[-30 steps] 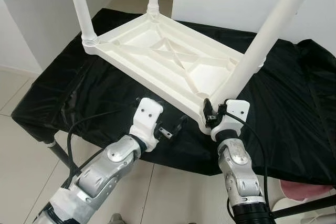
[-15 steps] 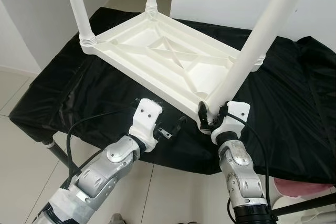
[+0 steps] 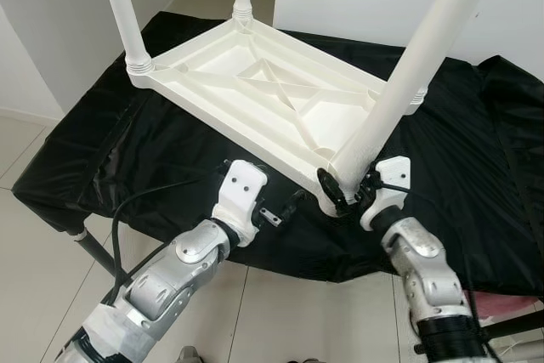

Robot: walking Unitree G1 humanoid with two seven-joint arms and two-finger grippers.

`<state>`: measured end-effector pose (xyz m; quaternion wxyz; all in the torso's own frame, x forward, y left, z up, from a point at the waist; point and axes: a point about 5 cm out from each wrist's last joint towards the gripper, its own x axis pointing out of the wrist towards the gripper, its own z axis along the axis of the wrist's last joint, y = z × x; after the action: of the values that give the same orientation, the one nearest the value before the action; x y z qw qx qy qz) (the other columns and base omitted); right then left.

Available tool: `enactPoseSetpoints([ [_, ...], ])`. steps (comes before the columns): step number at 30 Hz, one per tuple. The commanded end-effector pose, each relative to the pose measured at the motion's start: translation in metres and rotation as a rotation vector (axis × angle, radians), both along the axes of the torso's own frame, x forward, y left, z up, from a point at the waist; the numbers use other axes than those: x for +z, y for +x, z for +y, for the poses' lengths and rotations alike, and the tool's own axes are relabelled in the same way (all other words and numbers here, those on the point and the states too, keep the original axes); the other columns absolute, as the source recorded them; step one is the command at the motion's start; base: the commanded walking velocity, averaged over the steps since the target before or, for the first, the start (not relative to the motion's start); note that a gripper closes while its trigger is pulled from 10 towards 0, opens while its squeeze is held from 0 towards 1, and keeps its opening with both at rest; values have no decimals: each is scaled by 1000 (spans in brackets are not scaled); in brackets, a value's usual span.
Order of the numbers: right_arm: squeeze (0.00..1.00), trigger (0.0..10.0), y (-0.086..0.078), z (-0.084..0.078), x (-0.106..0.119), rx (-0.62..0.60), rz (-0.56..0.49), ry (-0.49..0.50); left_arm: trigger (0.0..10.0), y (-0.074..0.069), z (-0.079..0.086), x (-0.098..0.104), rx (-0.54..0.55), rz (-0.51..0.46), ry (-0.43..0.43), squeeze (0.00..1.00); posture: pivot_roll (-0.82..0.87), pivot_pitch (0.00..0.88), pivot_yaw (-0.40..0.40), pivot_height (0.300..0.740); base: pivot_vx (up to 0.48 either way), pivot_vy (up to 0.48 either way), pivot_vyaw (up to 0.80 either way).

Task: Building children table

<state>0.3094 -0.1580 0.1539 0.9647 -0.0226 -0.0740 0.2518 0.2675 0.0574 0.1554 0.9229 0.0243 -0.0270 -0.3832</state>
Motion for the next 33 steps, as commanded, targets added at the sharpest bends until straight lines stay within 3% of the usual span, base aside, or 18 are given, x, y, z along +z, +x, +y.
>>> enactPoseSetpoints([
  [1, 0, 10000, 0, 2, -5, 43, 20, -13, 10000, -10, -10, -4, -246, 4, 29, 0, 29, 107, -42, 740, 0, 0, 0],
  [5, 0, 10000, 8, 3, -6, 116, 43, -45, 10000, -9, -9, -5, -245, 5, 34, 0, 47, 104, -57, 740, 0, 0, 0],
  [6, 0, 9451, 10, 3, -6, 123, 45, -46, 10000, -9, -8, -4, -241, 3, 36, 0, 50, 106, -59, 740, 0, 0, 0],
  [7, 0, 471, 13, 2, -7, 119, 44, -56, 10000, -8, -7, -3, -233, 2, 34, 0, 50, 106, -59, 740, 0, 0, 0],
  [9, 0, 0, 14, 2, -9, 124, 53, -49, 10000, -8, -6, -2, -220, -1, 25, 0, 57, 109, -65, 740, 0, 0, 0],
  [20, 0, 0, 13, 3, -18, 145, 73, -23, 10000, -7, -10, 0, -210, -8, 5, 0, 56, 105, -63, 740, 0, 0, 0],
  [21, 0, 4941, 13, 3, -18, 141, 73, -21, 10000, -7, -10, 1, -211, -10, 3, 0, 56, 104, -64, 740, 0, 0, 0],
  [22, 0, 4941, 13, 3, -18, 141, 73, -21, 10000, -7, -10, 1, -211, -10, 3, 0, 56, 104, -64, 740, 0, 0, 0],
  [23, 0, 10000, 12, 4, -17, 139, 70, -12, 10000, -6, -10, 2, -211, -13, -2, 0, 55, 104, -65, 740, 0, 0, 0],
  [33, 0, 10000, 6, 7, -14, -20, 35, 16, 10000, -5, -8, -1, -204, 0, 0, 0, 50, 107, -70, 740, 0, 0, 0],
])
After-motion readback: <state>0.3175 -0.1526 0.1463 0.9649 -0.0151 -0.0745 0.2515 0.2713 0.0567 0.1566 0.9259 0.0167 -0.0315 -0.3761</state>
